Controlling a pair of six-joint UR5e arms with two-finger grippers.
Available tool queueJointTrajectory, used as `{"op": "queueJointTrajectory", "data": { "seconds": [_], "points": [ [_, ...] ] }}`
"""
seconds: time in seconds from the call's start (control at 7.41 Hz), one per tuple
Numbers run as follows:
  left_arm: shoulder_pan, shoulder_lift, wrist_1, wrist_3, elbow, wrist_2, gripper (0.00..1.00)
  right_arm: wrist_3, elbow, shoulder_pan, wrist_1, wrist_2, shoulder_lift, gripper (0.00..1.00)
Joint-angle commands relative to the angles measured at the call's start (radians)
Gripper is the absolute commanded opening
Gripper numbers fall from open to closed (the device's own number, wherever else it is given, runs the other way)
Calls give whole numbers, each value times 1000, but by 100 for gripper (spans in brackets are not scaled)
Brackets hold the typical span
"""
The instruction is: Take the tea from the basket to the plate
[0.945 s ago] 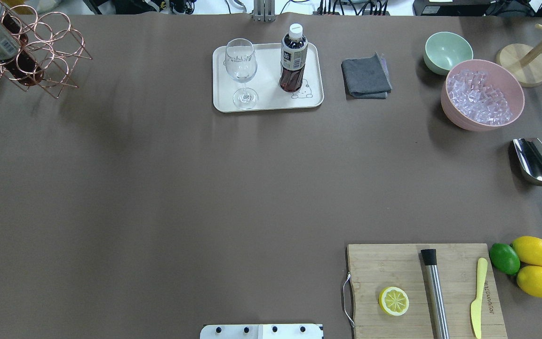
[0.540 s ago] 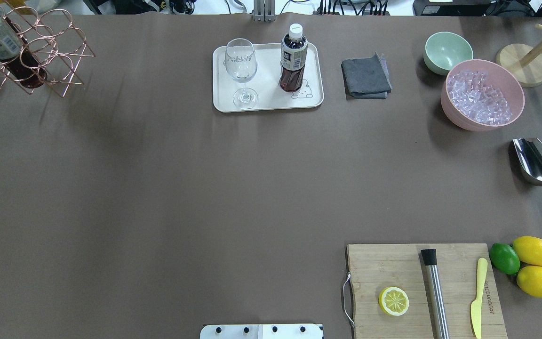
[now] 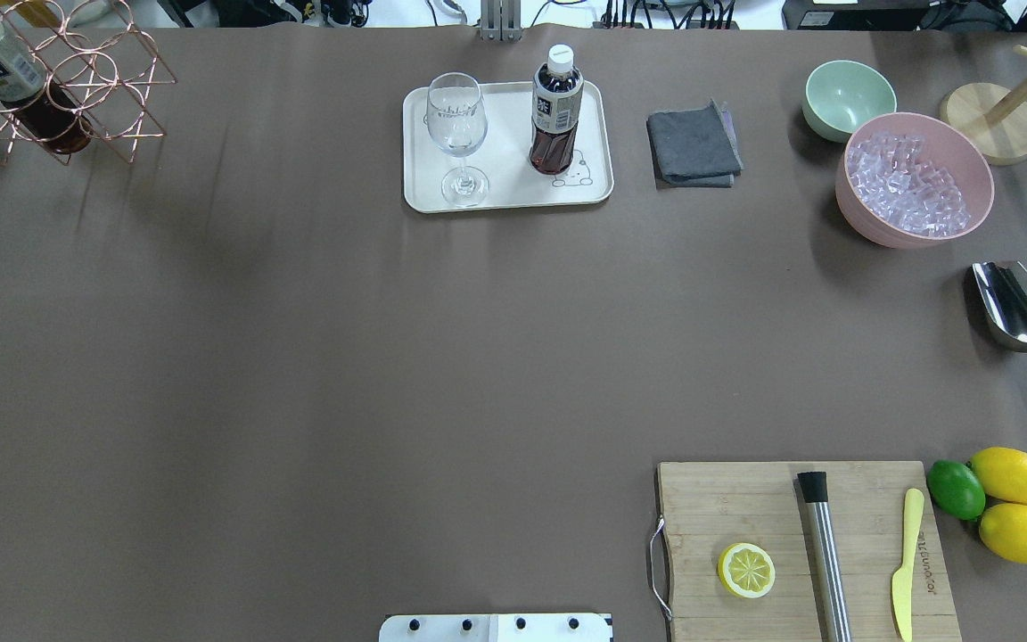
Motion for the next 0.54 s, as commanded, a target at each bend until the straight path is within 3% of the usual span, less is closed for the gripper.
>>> {"op": "queueJointTrajectory", "data": {
  "seconds": [0.0, 0.4],
  "points": [
    [18, 4, -6, -22, 2, 4, 0, 0, 0, 0, -2, -1, -4, 100],
    [42, 9, -18, -22, 28, 13, 0, -2, 2, 0, -3, -1, -10, 100]
  ]
}}
